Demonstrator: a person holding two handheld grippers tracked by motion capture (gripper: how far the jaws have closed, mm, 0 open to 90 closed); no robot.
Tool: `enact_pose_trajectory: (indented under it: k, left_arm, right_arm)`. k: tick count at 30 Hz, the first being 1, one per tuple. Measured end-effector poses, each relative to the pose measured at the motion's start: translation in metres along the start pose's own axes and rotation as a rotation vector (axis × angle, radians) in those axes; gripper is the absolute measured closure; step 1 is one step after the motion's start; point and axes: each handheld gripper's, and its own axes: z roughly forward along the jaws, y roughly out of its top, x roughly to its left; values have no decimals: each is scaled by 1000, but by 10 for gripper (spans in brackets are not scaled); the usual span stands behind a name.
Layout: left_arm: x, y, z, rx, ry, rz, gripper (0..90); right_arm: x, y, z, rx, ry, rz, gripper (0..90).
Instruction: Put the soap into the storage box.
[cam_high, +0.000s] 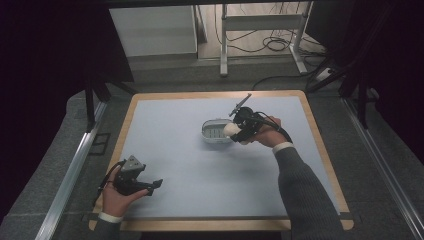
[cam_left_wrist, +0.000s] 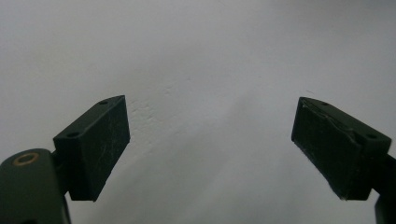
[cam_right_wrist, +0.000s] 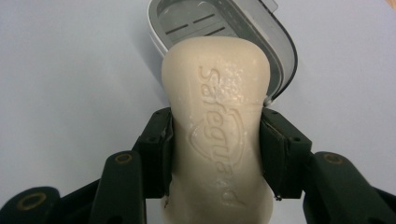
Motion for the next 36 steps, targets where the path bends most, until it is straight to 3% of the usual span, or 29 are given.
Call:
enact_pose_trajectory:
  k: [10,24,36]
  left_arm:
    - [0,0,0,0,1,0,120]
    - [2,0,-2,-5,1,1,119]
    - [1,0,-1,3,-1,3,119]
  right_arm:
    - [-5,16,6,11,-19,-30,492]
    - [-12,35,22,25,-7,-69,492]
    - [-11,47,41,24,7,-141,492]
